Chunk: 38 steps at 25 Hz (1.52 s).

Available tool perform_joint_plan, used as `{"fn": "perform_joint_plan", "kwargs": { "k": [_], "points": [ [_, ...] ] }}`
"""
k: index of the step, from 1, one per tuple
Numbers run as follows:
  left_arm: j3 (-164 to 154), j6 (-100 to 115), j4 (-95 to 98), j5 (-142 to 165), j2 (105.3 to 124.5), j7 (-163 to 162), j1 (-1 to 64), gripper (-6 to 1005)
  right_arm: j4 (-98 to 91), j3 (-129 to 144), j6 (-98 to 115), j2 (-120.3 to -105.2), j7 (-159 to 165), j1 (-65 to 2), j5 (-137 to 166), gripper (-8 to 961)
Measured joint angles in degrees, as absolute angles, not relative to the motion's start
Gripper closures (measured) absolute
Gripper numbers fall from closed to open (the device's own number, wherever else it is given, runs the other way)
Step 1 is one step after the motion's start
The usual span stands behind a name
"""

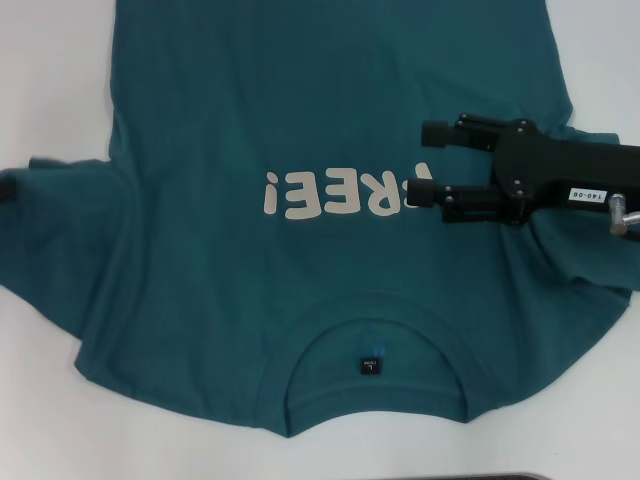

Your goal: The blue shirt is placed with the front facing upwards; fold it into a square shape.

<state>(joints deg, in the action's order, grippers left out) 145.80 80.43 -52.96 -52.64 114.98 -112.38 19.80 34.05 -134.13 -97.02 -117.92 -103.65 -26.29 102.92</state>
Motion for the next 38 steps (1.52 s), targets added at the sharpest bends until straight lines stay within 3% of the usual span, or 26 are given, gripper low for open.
{"fn": "perform_joint_plan", "kwargs": {
  "k": [14, 38],
  "points": [
    [145.9, 81.3, -56.25, -52.46, 114.95, -115.32, 21.57, 999, 33.75, -134.39, -96.94, -118.51, -103.44, -26.72, 102.92, 37],
    [145.64, 91.35, -58.75, -53.42, 120.31, -123.31, 22.8, 999, 34.01, -134.39, -96.94, -118.82, -103.68, -26.72, 102.92, 37]
  ]
}}
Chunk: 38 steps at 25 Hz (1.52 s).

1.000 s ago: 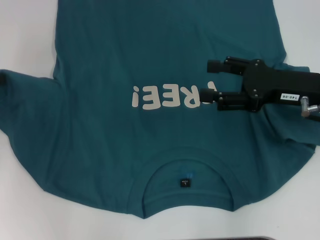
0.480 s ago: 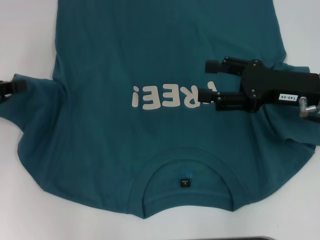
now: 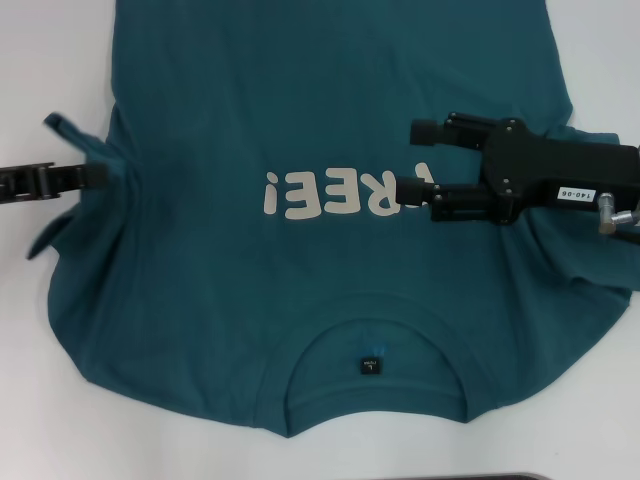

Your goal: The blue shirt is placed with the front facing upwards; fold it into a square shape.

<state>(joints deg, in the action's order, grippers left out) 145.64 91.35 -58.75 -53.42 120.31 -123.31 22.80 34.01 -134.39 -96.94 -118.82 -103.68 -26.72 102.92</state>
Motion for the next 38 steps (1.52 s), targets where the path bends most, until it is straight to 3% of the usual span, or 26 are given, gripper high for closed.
{"fn": "perform_joint_plan", "kwargs": {
  "k": [11, 31, 36, 38],
  "points": [
    [145.73, 91.48, -56.7, -53.78, 122.29, -124.36, 25.42, 998, 34.01, -134.47, -96.93, -118.82, -103.88, -26.72, 102.92, 38],
    [145.2, 90.13, -50.8, -54.82, 123.58, -123.41, 28.36, 994, 34.29, -134.45, -96.85, -118.82, -103.97, -26.8, 102.92, 37],
    [145.21, 90.14, -50.58, -54.96, 123.62, -123.03, 28.51, 803, 34.28, -134.47, -96.82, -118.82, -103.97, -26.81, 102.92, 37],
    [145.39, 90.15, -50.57, -55.06, 123.55, -122.61, 28.46, 672, 34.28, -134.47, -96.81, -118.82, -103.97, -26.81, 102.92, 37]
  ]
}}
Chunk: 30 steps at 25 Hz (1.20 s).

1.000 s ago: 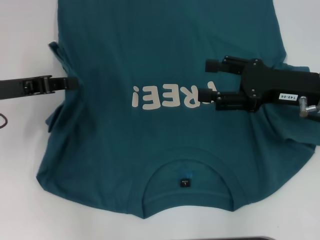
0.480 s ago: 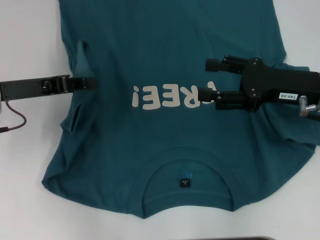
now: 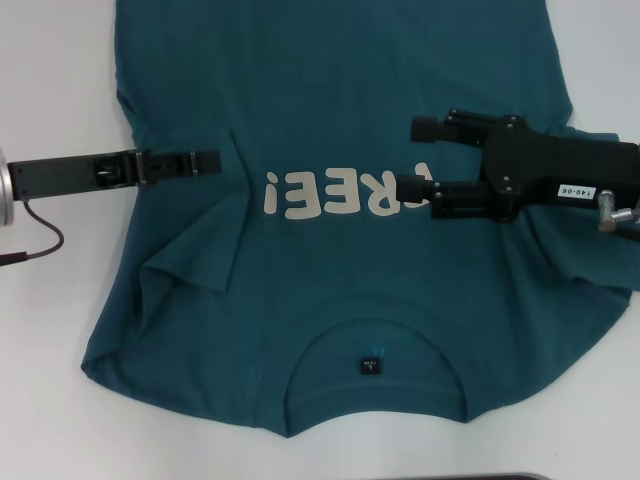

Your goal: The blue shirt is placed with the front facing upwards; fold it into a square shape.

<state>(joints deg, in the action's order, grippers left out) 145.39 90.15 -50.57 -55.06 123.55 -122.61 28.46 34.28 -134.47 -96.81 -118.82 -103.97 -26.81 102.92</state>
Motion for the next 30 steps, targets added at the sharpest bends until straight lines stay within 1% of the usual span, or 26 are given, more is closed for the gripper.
{"fn": "perform_joint_plan", "kwargs": {
  "k": [1, 6, 12, 16, 30],
  "points": [
    [145.52, 90.13, -50.55, -55.07, 123.46, -122.3, 28.34, 607, 34.28, -134.47, -96.8, -118.82, -103.97, -26.81, 102.92, 37],
    [145.53, 89.81, -50.63, -54.94, 123.01, -121.44, 27.76, 374, 34.28, -134.58, -96.77, -118.69, -103.97, -26.81, 102.92, 37],
    [144.99, 92.25, -50.4, -54.74, 121.8, -120.46, 26.74, 330, 34.28, -134.67, -96.76, -118.46, -103.93, -26.81, 102.92, 38],
    [144.99, 93.17, -50.3, -54.63, 121.47, -119.99, 25.72, 300, 34.28, -134.67, -96.76, -118.39, -103.9, -26.81, 102.92, 38],
    [145.04, 92.55, -49.38, -54.06, 121.29, -115.5, 23.15, 292, 34.42, -134.64, -97.36, -118.01, -103.57, -26.65, 103.01, 37]
  ]
}}
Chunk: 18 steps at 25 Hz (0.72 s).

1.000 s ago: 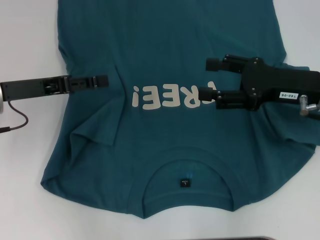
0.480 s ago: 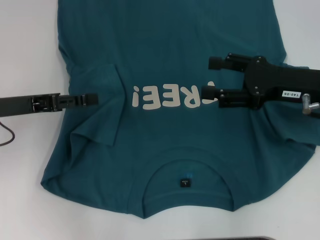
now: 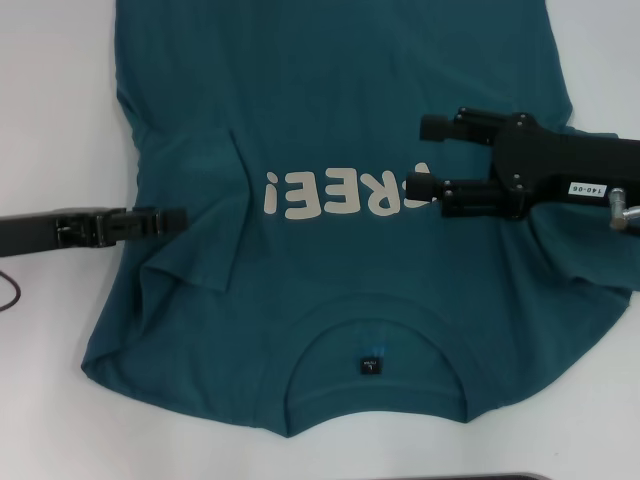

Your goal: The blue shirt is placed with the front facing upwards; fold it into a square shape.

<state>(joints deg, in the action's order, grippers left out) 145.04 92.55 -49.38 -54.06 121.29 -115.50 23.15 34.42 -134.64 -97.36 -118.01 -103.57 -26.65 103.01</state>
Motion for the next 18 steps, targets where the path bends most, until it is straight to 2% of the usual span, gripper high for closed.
{"fn": "perform_joint_plan", "kwargs": {
  "k": [18],
  "points": [
    [144.41, 90.3, -46.46, -51.63, 121.68, -111.86, 22.22, 291, 34.46, -134.51, -97.56, -118.03, -103.58, -26.52, 103.17, 37]
  ]
}}
